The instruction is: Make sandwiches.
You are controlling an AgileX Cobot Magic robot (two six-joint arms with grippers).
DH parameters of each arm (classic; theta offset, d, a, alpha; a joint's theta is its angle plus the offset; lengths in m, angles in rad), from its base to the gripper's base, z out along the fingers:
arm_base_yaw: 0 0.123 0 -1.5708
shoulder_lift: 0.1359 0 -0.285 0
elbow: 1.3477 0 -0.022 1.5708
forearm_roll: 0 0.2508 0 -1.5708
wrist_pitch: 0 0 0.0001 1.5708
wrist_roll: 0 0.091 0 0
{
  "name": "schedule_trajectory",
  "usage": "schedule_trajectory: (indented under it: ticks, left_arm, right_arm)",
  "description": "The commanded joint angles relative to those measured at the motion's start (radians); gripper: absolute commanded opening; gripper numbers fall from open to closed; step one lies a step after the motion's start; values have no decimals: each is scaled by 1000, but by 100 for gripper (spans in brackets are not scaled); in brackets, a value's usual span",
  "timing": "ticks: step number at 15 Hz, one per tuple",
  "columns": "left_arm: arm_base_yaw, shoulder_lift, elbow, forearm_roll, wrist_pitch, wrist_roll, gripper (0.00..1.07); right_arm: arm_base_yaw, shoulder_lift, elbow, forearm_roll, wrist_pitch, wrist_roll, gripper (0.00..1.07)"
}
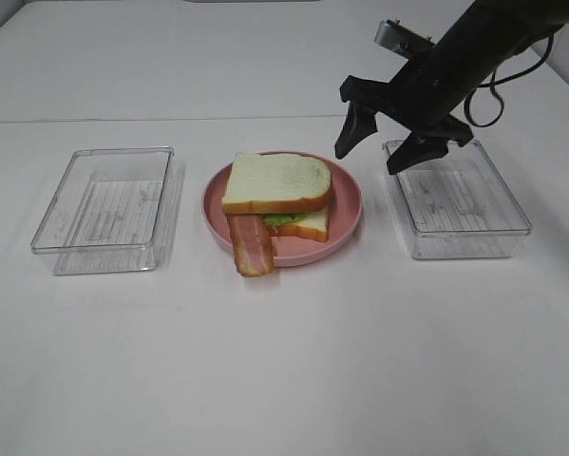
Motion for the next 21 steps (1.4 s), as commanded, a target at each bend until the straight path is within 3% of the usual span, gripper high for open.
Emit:
schedule_trajectory:
  ticks: [1,4,11,13,15,21]
  left_arm:
    - [-2,-20,2,-1,-7,-7,76]
    - [-2,-20,2,-1,-7,-7,76]
    - [-2,-20,2,-1,-7,-7,76]
    - [-2,-20,2,-1,-7,-7,76]
    - [-2,-20,2,-1,-7,-7,76]
    - [-2,-20,2,-4,-7,-1,76]
  right_arm:
    - [-2,-77,5,-129,76,13,73]
    - [-2,-306,5,-333,214,34,73]
    - [-2,-644,22,-374,412,46,73]
    - [-2,-772,141,-374,412,53,73]
    - [-2,-981,410,-374,409,58,73]
    - [-2,-1416,877,-436,401,58,73]
